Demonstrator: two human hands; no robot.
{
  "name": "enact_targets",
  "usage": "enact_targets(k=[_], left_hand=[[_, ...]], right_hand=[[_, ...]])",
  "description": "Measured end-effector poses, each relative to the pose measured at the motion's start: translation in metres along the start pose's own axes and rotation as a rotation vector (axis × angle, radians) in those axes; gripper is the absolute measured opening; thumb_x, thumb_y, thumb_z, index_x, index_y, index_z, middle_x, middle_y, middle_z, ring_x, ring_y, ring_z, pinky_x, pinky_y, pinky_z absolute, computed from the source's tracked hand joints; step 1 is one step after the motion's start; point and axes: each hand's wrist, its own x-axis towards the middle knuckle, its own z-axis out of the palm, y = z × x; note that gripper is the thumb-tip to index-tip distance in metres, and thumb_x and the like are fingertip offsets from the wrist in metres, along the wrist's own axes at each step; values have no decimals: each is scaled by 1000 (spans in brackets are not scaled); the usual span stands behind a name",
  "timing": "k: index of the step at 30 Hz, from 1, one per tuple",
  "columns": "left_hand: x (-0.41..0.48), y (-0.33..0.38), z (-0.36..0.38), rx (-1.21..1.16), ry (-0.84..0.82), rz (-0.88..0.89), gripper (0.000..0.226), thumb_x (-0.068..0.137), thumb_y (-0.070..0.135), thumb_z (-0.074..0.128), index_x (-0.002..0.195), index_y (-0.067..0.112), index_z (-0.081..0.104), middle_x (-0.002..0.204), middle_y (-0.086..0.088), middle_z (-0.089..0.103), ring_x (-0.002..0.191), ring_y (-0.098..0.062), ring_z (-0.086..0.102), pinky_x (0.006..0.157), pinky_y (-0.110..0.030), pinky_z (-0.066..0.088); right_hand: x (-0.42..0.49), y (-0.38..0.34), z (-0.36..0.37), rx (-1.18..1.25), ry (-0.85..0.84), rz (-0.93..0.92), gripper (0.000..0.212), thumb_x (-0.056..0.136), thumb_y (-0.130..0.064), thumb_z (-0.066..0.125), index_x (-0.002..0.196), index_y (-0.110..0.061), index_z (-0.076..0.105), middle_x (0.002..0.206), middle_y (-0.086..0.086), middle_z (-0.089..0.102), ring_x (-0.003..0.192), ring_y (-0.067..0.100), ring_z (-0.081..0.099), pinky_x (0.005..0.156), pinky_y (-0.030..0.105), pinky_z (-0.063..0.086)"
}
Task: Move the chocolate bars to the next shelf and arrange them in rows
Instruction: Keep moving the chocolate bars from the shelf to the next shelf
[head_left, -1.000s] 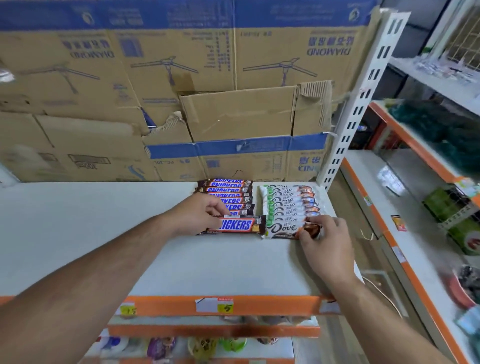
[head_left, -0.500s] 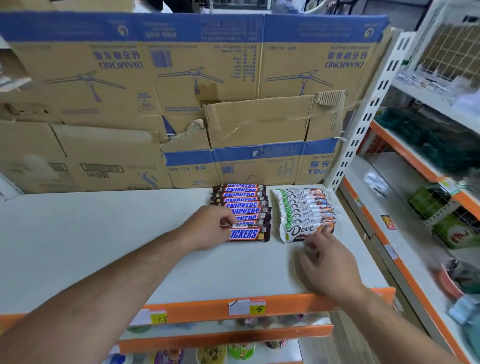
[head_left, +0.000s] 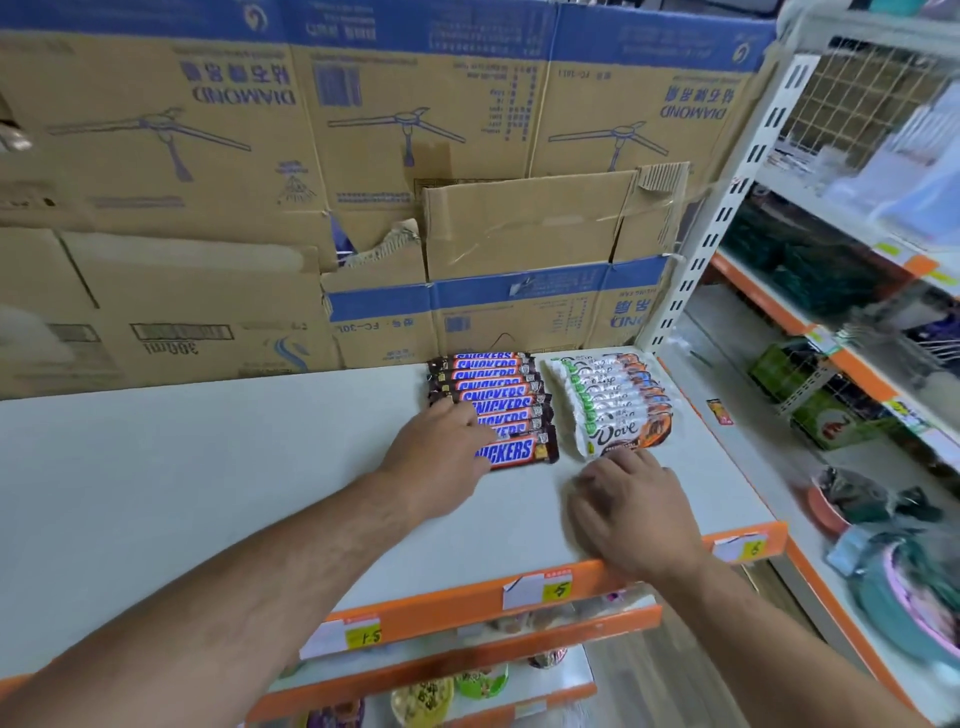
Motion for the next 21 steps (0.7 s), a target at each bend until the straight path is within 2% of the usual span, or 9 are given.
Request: enact_targets(k=[6, 10, 13, 16, 19, 21], left_hand=[[0, 1, 2, 60, -22, 3, 33, 98, 34, 46, 126, 28, 61, 114, 5, 52, 107, -19, 42, 93, -33, 41], [-4, 4, 0, 73, -22, -34, 40, 95, 40, 50, 133, 29, 55, 121, 4, 51, 114, -18, 42, 97, -32, 39], [-15, 6, -7, 18, 25, -160, 53, 89, 48, 57, 136, 27, 48, 128, 3, 49, 119, -17, 43, 101, -34, 41], [-35, 5, -21, -25, 67, -321, 53, 85, 50, 61, 129, 25, 49, 126, 3, 52, 116, -17, 47, 97, -36, 45], [-61, 1, -34, -8, -24, -476, 51, 84, 52, 60, 126, 24, 52, 125, 0, 55, 117, -20, 48, 96, -39, 44], [-79, 0, -40, -2, -91, -557, 54, 84, 53, 59, 130, 25, 51, 129, 0, 54, 120, -21, 48, 98, -38, 43]], right_hand=[[0, -1, 0, -21, -21, 17, 28, 80, -52, 47, 90, -31, 63, 92, -11, 59, 93, 18, 54, 74, 35, 46], [0, -1, -2, -37, -49, 21, 30, 80, -53, 46, 91, -31, 62, 93, -10, 58, 95, 18, 53, 75, 35, 45], [-1, -1, -4, -38, -66, 9, 31, 79, -54, 45, 90, -30, 62, 92, -8, 57, 95, 19, 53, 74, 35, 45], [0, -1, -6, -38, -90, -31, 30, 80, -53, 48, 92, -30, 64, 94, -8, 60, 98, 20, 53, 74, 35, 46], [2, -6, -9, -62, -123, -66, 24, 84, -43, 54, 92, -24, 67, 95, -4, 64, 97, 26, 56, 72, 37, 47], [4, -15, -12, -78, -167, -85, 25, 86, -38, 50, 88, -19, 66, 92, 2, 64, 93, 31, 58, 69, 37, 49]])
